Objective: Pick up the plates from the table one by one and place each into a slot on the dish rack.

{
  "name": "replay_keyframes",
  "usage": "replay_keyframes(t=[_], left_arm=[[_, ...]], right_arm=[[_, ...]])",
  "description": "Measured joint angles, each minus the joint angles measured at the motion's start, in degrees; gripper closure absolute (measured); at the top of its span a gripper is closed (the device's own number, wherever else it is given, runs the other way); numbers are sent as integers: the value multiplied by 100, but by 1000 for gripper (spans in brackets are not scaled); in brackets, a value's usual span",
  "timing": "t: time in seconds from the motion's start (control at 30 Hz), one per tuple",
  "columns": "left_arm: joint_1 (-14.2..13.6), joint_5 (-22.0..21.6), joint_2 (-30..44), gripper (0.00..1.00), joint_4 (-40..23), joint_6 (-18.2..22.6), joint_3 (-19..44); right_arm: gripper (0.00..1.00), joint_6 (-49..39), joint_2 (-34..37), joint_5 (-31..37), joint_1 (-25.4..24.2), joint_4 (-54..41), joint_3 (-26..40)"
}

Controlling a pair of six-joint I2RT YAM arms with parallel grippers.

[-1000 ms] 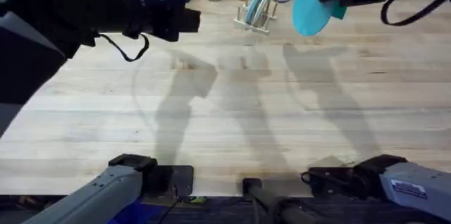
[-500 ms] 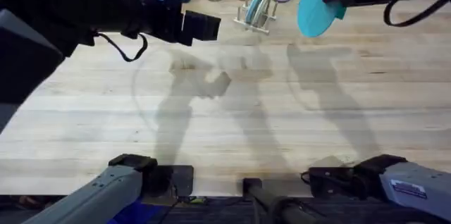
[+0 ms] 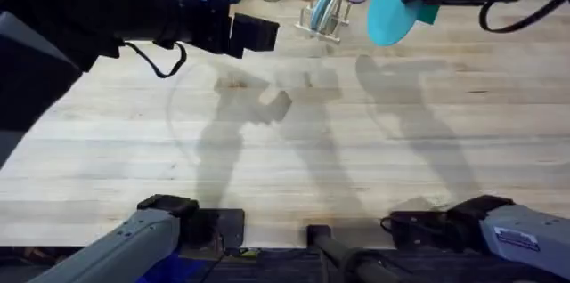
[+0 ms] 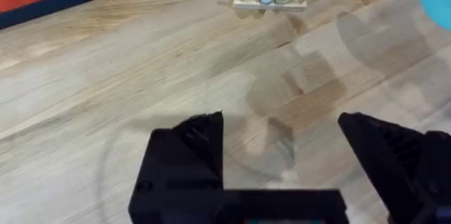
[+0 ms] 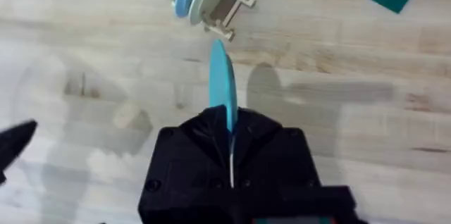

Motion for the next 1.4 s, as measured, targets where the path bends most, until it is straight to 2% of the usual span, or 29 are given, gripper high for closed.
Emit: replay_keyframes(t=[0.27,0.47,1.07,1.2,1.4], left_arm=[[0,-2,0,5,2,0,0],[0,0,0,5,2,2,0],[0,-2,0,5,0,2,0],[0,-2,0,6,0,2,0],[0,-2,2,6,0,0,0]], right_arm=[[974,999,20,429,28,-24,99],[974,1362,251,600,98,-406,650],[974,2301,2337,1560,785,-2229,3373],[973,2553,2741,1641,782,-2272,3615],[973,2795,3099,1713,782,-2237,3633]])
